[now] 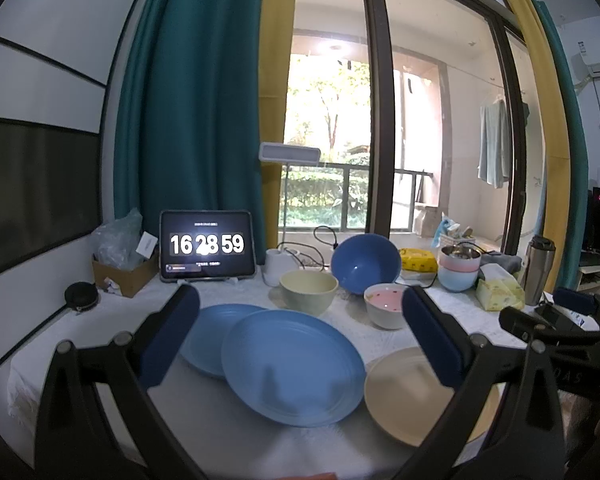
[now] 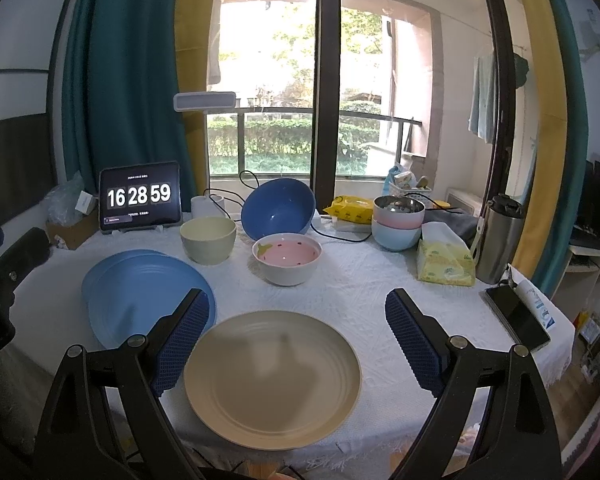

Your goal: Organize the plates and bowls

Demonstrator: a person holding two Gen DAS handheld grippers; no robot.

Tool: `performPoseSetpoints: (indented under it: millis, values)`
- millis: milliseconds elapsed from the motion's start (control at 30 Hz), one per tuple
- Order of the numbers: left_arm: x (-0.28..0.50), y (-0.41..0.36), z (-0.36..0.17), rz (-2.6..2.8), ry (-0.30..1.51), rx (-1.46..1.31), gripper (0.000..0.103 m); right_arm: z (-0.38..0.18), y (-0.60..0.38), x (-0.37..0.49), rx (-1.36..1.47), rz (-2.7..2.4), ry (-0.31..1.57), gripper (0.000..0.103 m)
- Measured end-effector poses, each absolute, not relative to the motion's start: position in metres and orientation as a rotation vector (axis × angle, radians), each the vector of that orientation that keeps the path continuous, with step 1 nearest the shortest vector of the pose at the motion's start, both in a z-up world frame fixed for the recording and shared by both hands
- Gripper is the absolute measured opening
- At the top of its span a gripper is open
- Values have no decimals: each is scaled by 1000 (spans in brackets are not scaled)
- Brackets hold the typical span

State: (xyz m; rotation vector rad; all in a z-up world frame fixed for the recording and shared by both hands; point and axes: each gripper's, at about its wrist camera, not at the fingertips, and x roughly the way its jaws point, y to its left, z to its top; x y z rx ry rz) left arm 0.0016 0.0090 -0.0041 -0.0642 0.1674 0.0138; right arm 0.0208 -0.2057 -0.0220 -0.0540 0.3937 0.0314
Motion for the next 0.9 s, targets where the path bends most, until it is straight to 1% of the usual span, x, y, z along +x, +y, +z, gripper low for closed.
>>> performPoseSetpoints:
  millis: [900]
  values:
    - [4,7,-10,-2,189,-54,102,-22,-208,24,-49,35,402,92]
